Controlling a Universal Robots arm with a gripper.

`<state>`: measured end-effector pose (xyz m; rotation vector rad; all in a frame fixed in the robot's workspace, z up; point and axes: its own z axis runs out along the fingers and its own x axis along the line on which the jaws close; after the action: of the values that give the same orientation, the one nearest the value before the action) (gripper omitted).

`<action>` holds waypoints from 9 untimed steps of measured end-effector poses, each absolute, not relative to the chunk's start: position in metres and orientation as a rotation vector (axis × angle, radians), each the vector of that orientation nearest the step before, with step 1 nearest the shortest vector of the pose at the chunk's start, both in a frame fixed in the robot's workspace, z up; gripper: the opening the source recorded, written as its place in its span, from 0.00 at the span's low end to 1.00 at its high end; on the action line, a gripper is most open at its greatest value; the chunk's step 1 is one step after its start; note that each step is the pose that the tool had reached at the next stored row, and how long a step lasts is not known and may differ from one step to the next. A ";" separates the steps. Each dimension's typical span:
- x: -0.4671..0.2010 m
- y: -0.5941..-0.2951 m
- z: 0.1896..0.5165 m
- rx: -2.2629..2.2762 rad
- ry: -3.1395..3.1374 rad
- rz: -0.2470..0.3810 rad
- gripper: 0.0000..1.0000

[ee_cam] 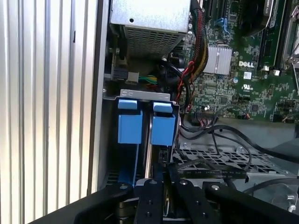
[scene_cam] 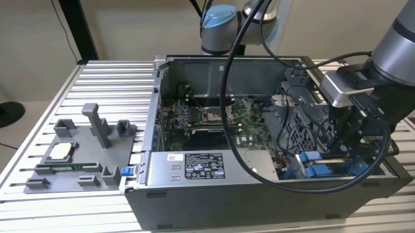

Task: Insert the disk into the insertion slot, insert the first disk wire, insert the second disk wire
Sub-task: 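Insert the second disk wire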

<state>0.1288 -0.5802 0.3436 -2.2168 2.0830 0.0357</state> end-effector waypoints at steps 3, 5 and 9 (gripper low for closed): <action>0.129 -0.580 0.343 -2.215 2.085 0.036 0.00; 0.129 -0.580 0.342 -2.213 2.087 0.035 0.00; 0.129 -0.580 0.341 -2.210 2.091 0.035 0.00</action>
<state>0.1288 -0.5802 0.3408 -2.2102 2.0905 0.0348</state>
